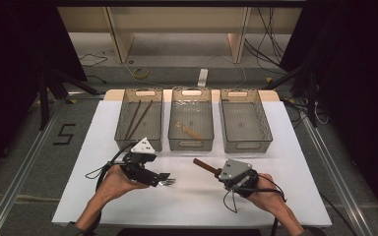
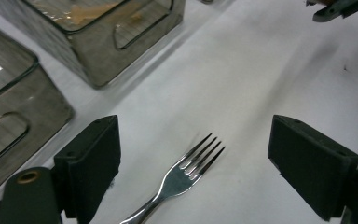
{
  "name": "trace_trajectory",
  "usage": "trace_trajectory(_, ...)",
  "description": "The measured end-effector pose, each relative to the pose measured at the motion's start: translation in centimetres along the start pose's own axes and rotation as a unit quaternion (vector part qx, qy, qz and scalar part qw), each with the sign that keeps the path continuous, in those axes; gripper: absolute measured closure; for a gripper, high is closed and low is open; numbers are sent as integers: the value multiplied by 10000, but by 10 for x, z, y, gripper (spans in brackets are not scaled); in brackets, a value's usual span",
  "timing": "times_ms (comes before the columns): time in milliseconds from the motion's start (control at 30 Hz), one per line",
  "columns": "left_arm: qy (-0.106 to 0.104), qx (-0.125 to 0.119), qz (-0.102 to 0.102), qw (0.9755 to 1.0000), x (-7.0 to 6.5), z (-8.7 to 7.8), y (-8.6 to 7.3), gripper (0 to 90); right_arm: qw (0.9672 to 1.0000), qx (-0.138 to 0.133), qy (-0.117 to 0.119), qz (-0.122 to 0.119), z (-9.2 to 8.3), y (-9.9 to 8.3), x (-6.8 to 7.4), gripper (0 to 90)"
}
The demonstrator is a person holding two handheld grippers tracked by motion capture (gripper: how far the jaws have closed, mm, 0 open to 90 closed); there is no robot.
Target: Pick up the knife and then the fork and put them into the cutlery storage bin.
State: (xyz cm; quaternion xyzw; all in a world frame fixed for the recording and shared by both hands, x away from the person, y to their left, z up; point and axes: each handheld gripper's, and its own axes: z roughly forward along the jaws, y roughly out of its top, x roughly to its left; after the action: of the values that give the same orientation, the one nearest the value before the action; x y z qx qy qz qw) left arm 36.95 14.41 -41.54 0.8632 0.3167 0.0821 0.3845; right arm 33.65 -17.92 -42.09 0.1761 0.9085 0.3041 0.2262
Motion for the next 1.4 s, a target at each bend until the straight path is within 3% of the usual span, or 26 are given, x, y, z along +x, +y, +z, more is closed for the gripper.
trace_trajectory(133,119,-146,-66,9998,3,-6,-5,165,9995,-9,-9,316,-2,-1,-16,775)
trace_trajectory(333,299,-442,-190,9984,7,-13,-11,166,9952,-65,10,976,-5,0,-41,775)
trace_trajectory(467,223,-531,-310,9979,11,-17,-14,165,9916,-95,11,1290,-5,0,-55,775)
trace_trajectory(567,201,-548,-403,9975,11,-16,-17,165,9903,-107,-77,1383,-5,2,-64,775)
trace_trajectory(800,286,-570,-389,9972,11,-18,-21,161,9858,-157,-93,1671,-5,7,-89,774)
trace_trajectory(967,294,-560,-395,9972,11,-19,-23,161,9805,-207,-73,1952,-6,10,-107,775)
trace_trajectory(1167,338,-611,-400,9968,10,-20,-26,161,9772,-96,-211,2112,-3,19,-124,774)
trace_trajectory(1400,363,-648,-410,9964,10,-21,-28,161,9722,-68,-186,2335,1,29,-144,774)
